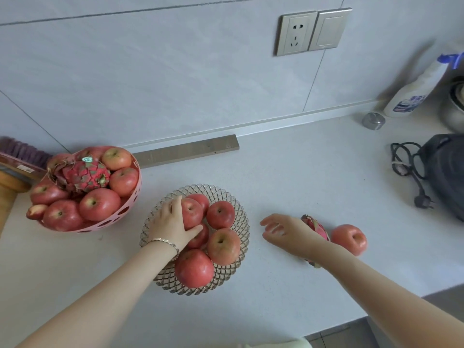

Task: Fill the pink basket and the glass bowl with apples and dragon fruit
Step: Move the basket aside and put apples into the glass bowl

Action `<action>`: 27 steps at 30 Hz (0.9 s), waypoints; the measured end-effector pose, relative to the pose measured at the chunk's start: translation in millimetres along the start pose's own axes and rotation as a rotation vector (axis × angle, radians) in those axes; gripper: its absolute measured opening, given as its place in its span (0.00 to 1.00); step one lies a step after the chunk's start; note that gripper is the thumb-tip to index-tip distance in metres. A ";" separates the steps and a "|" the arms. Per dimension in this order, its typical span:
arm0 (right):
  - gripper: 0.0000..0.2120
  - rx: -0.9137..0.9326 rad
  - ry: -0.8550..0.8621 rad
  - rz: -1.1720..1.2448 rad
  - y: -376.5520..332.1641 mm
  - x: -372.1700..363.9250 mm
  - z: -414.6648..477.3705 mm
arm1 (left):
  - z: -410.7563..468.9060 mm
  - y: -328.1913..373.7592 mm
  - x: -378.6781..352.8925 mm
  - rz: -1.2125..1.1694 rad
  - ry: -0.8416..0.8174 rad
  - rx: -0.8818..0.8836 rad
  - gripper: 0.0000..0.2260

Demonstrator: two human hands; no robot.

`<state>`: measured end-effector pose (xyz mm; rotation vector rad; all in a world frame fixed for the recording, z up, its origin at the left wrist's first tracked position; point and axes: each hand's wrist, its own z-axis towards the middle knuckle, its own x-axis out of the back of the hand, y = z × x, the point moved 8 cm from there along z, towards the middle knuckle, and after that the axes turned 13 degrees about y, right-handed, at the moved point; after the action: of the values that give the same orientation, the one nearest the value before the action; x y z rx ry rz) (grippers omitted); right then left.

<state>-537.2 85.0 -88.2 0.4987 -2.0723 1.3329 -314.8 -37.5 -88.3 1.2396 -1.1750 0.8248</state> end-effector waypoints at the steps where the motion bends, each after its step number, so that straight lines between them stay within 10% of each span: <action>1: 0.12 0.008 0.044 -0.025 4.9 4.8 2.6 | -1.1 2.2 2.6 0.045 -0.009 0.012 0.43; 7: 0.17 -0.202 0.472 -0.096 70.5 70.5 2.4 | -22.9 70.6 24.8 0.053 0.080 -0.252 0.35; 12: 0.34 -0.686 0.198 -0.359 171.3 78.6 -20.7 | -42.0 116.1 30.6 -0.095 0.067 -0.489 0.30; 22: 0.36 -0.469 0.575 -0.002 138.3 85.7 -31.8 | -61.4 130.9 8.3 -0.493 -0.207 -0.368 0.20; 27: 0.39 -0.121 0.376 0.018 23.9 63.3 -42.6 | -81.5 155.2 -4.2 -0.720 -0.410 -0.195 0.32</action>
<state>-585.9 134.7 -48.8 0.1607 -1.8331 1.1971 -445.4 71.5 -45.6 1.5608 -0.9773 -0.0815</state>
